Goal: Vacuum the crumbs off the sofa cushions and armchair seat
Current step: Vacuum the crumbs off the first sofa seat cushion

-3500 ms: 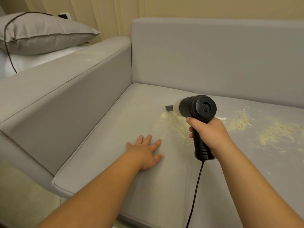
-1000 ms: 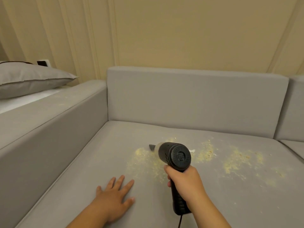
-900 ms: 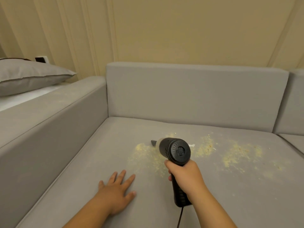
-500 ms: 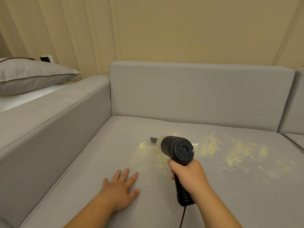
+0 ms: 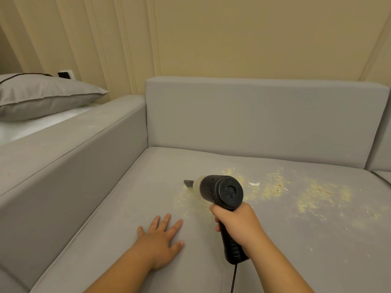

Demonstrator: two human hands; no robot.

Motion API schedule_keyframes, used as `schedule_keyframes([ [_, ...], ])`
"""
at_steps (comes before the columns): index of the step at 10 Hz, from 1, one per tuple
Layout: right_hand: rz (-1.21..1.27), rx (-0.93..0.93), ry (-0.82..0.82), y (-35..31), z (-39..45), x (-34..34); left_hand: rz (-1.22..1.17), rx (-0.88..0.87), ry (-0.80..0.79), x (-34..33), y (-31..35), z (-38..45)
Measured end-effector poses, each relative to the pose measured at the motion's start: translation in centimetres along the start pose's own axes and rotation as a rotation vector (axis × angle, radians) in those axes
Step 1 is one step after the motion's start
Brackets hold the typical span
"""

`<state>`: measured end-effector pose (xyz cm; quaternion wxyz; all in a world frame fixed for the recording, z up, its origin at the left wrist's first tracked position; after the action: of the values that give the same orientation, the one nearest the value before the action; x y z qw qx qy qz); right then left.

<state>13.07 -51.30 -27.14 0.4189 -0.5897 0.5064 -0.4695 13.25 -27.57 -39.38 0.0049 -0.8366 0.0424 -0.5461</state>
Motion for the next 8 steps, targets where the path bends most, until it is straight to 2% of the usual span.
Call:
schedule_keyframes([
  [3,-0.024,-0.007,-0.02,-0.5,-0.4,0.5,0.002,0.002,0.002,0.0,0.0,0.0],
  [5,-0.017,0.016,0.083,-1.3,-0.5,2.5,0.006,-0.004,0.012,-0.2,-0.1,0.1],
  [8,-0.017,0.001,0.045,-1.3,-1.0,2.8,0.002,-0.001,0.004,-0.1,0.0,0.0],
])
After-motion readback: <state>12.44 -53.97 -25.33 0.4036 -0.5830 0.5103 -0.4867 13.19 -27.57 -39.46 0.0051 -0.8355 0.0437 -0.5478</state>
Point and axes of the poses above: each hand's wrist, its own z-axis towards the middle knuckle, its own x-axis out of the back of the hand, y = z × x, the point moved 5 cm from there along z, towards the middle knuckle, and after that the axes turned 9 degrees about z, right-handed, at the moved point
